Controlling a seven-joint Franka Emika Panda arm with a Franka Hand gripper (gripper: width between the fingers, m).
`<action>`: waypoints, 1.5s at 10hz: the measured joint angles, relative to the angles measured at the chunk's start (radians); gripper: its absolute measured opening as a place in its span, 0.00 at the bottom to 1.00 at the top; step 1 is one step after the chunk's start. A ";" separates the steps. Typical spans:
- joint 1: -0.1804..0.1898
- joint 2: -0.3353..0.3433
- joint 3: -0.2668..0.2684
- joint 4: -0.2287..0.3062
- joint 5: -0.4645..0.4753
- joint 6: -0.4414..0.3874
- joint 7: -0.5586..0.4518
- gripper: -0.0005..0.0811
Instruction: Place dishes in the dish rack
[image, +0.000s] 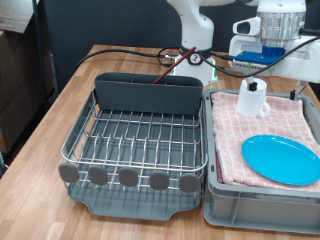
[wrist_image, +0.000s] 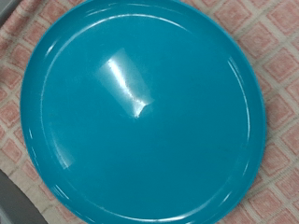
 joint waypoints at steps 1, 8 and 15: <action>0.000 0.018 0.003 -0.032 0.067 0.069 -0.054 0.99; -0.014 0.101 0.045 -0.093 0.452 0.242 -0.431 0.99; -0.035 0.146 0.087 -0.085 0.795 0.252 -0.794 0.99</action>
